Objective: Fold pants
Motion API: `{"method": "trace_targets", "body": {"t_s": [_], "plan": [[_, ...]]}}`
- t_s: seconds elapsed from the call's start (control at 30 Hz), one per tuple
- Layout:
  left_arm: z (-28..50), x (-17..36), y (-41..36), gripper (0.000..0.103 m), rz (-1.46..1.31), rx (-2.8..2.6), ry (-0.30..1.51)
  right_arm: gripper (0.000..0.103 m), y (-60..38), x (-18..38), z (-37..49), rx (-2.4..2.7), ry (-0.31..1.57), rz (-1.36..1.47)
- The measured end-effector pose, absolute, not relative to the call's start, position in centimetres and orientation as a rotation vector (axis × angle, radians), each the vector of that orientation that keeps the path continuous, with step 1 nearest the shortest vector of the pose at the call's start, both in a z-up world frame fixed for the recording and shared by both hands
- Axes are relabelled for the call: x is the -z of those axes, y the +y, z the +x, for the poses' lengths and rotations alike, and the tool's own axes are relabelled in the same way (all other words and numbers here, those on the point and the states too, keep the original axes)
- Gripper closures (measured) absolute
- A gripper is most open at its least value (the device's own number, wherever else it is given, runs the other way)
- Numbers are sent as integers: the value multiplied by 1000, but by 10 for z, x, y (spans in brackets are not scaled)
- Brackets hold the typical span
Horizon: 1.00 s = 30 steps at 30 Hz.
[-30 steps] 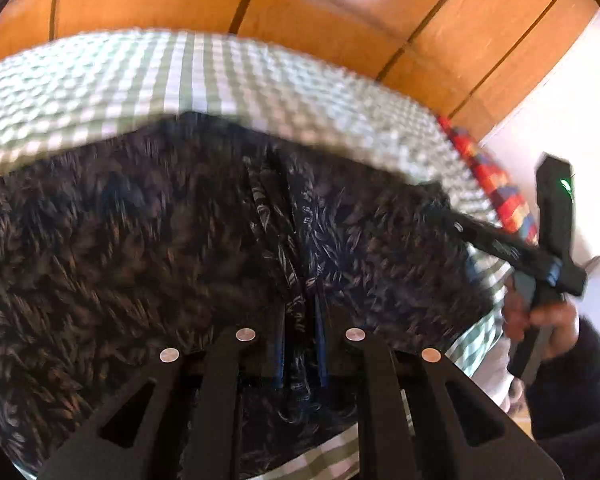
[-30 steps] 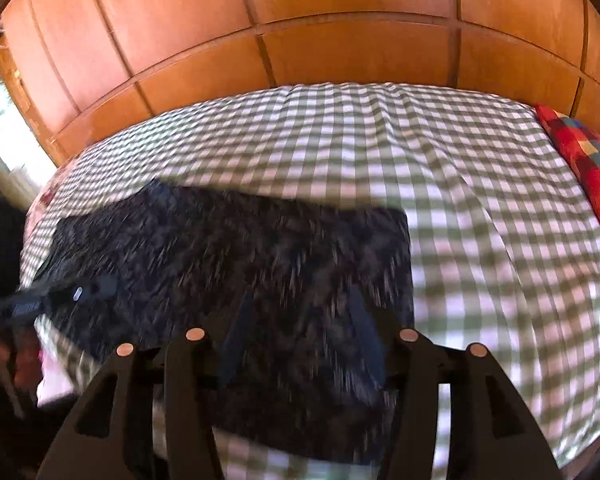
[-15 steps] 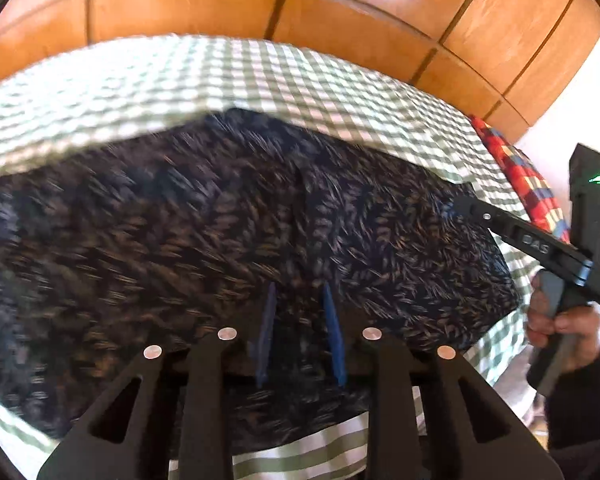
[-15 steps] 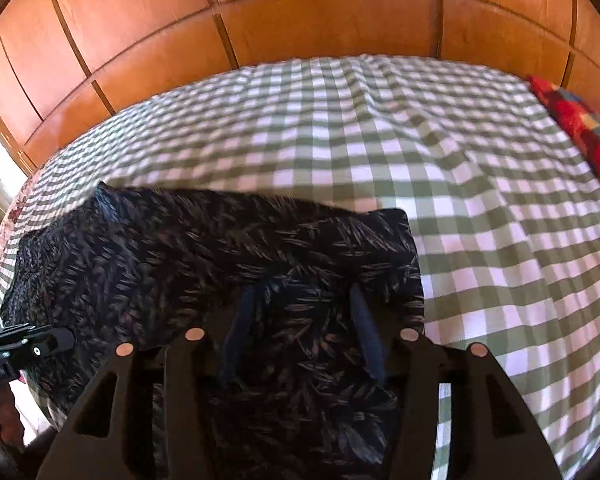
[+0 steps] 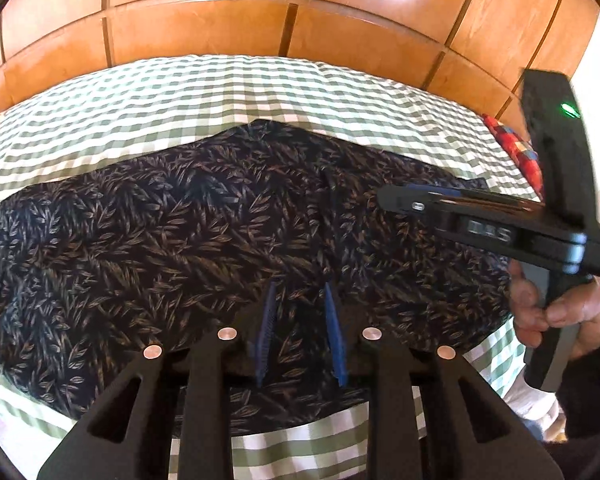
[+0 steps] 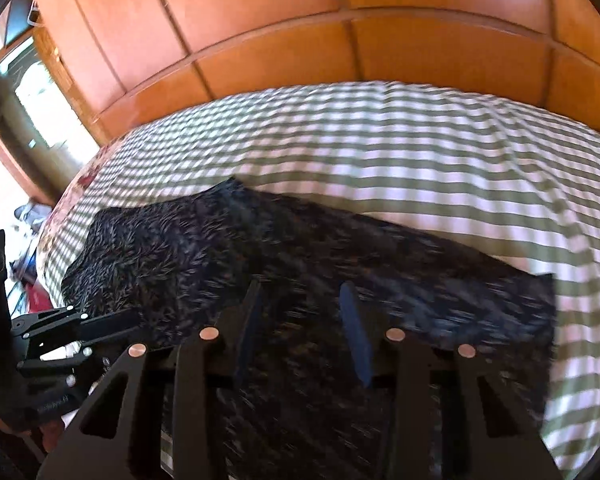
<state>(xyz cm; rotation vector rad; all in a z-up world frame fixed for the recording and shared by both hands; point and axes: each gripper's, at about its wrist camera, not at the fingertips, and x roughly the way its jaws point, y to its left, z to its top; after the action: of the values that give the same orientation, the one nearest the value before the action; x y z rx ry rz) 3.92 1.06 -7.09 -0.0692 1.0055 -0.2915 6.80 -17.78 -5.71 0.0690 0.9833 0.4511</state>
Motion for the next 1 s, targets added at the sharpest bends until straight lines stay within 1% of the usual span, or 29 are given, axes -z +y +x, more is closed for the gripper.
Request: {"method": "trace_targets", "body": {"t_s": [0.23, 0.47, 0.63, 0.73, 0.8, 0.83, 0.9, 1.0], "plan": [[41, 90, 9, 79, -63, 275, 1068, 65, -151, 96, 95, -416, 1050, 42], [36, 88, 17, 79, -110, 281, 1055, 64, -152, 98, 92, -405, 1018, 49], [28, 76, 54, 79, -301, 331, 1011, 64, -162, 81, 78, -419, 994, 115], [28, 80, 82, 65, -496, 390, 1021, 64, -171, 70, 61, -465, 977, 153], [27, 83, 94, 65, -626, 441, 1029, 64, -177, 64, 47, -510, 970, 168], [27, 84, 98, 65, -663, 455, 1029, 59, -178, 63, 42, -528, 971, 170], [25, 84, 98, 65, -697, 480, 1029, 56, -182, 60, 29, -539, 967, 159], [27, 83, 88, 65, -725, 547, 1045, 56, -192, 60, 11, -548, 973, 167]]}}
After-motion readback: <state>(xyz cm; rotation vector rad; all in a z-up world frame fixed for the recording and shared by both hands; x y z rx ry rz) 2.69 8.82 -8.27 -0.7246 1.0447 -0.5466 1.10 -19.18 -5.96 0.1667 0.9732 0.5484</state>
